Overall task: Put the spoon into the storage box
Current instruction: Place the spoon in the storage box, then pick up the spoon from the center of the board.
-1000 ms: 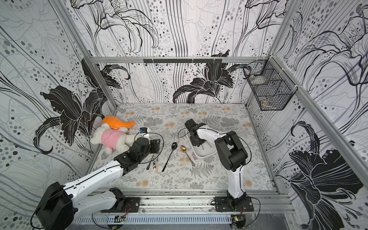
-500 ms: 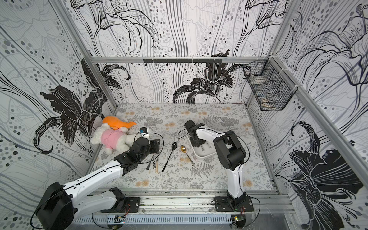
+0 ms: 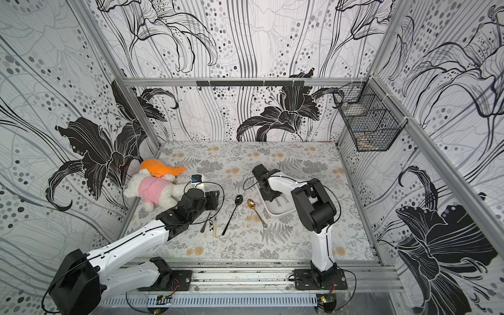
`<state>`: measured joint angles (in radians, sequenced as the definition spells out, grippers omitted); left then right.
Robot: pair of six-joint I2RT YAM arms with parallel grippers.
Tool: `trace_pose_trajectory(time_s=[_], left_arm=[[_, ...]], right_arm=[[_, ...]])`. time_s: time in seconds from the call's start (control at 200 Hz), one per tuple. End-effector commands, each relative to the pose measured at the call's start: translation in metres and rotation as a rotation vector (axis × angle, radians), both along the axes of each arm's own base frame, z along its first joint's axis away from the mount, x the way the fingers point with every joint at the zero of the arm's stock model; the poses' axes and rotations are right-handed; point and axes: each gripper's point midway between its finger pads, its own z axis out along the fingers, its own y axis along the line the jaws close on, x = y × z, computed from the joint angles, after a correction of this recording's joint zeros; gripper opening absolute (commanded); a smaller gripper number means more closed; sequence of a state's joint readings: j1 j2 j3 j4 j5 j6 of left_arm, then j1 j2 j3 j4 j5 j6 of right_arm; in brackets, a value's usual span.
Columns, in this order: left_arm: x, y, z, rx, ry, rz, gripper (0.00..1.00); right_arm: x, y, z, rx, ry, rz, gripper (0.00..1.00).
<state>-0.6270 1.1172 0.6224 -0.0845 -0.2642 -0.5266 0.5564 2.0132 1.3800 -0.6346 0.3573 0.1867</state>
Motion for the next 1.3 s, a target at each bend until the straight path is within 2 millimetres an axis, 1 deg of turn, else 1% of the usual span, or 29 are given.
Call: trace_pose_trajectory(time_s=[0.0,0.065,0.145,0.22,0.305,0.345,0.371,0.396,0.461,0.546,0.576,0.586,0.616,0.666,0.801,0.946,1.051,1.152,1.297], left_arm=[[0.001,-0.005,0.001,-0.027,0.008,-0.014,0.56],[-0.001,-0.010,-0.003,-0.031,0.027,-0.037,0.56],[-0.003,-0.018,-0.010,-0.026,0.061,-0.067,0.56],[-0.007,-0.027,-0.016,0.011,0.075,-0.086,0.56],[-0.012,-0.034,-0.024,0.080,0.101,-0.083,0.56],[-0.014,-0.036,-0.032,0.112,0.128,-0.080,0.56],[-0.015,-0.036,-0.035,0.128,0.142,-0.069,0.56],[-0.016,-0.034,-0.040,0.143,0.156,-0.055,0.56],[-0.018,-0.029,-0.049,0.163,0.192,-0.018,0.56],[-0.022,-0.019,-0.057,0.160,0.213,0.034,0.56],[-0.024,-0.016,-0.059,0.157,0.221,0.050,0.56],[-0.024,-0.016,-0.060,0.156,0.224,0.052,0.56],[-0.027,-0.013,-0.064,0.149,0.239,0.069,0.55],[-0.032,-0.011,-0.071,0.143,0.271,0.076,0.55],[-0.052,-0.014,-0.098,0.112,0.358,0.054,0.52],[-0.067,-0.012,-0.121,0.131,0.411,0.051,0.50],[-0.073,-0.010,-0.131,0.145,0.434,0.050,0.50],[-0.077,-0.014,-0.140,0.143,0.453,0.028,0.49],[-0.081,-0.019,-0.146,0.165,0.462,0.011,0.48]], right_arm=[[-0.006,-0.007,-0.018,-0.033,0.042,-0.025,0.21],[-0.004,-0.008,-0.015,-0.008,0.038,-0.034,0.20],[-0.003,-0.001,-0.006,0.036,0.026,-0.025,0.20],[-0.001,0.006,0.011,0.094,-0.012,-0.016,0.22],[0.002,0.011,0.039,0.154,-0.078,-0.008,0.23],[0.003,0.012,0.051,0.180,-0.112,-0.007,0.24],[0.003,0.013,0.059,0.196,-0.136,-0.006,0.25],[0.003,0.013,0.066,0.209,-0.157,-0.005,0.29],[0.003,0.016,0.081,0.261,-0.205,0.002,0.29],[-0.002,0.021,0.092,0.323,-0.242,0.015,0.29],[-0.003,0.022,0.089,0.332,-0.239,0.018,0.29],[-0.004,0.022,0.097,0.344,-0.256,0.021,0.29],[-0.004,0.022,0.102,0.358,-0.269,0.022,0.29],[-0.006,0.022,0.104,0.368,-0.277,0.022,0.29],[-0.007,0.020,0.109,0.374,-0.303,0.019,0.29],[-0.006,0.020,0.107,0.375,-0.301,0.015,0.29],[-0.007,0.019,0.105,0.372,-0.298,0.012,0.29],[-0.007,0.019,0.105,0.372,-0.299,0.012,0.29],[-0.007,0.019,0.104,0.372,-0.300,0.011,0.29]])
